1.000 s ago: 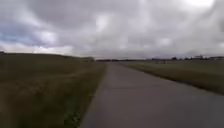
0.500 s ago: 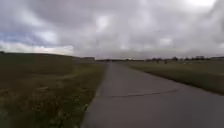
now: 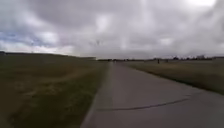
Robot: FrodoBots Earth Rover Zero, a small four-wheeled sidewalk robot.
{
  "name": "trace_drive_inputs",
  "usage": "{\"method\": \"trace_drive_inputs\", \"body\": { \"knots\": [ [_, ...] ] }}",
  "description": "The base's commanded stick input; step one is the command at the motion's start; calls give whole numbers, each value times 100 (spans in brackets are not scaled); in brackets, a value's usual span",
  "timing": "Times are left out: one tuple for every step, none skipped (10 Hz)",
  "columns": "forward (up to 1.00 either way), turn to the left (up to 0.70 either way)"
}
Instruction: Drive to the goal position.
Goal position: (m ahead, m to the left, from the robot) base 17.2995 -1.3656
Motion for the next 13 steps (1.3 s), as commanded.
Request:
{"method": "trace_drive_inputs", "body": {
  "knots": [
    [100,-33],
    [100,-40],
    [100,-40],
    [100,-40],
    [100,-17],
    [100,0],
    [100,0],
    [100,0],
    [100,0],
    [100,0],
    [100,0],
    [100,0],
    [100,0]
  ]
}}
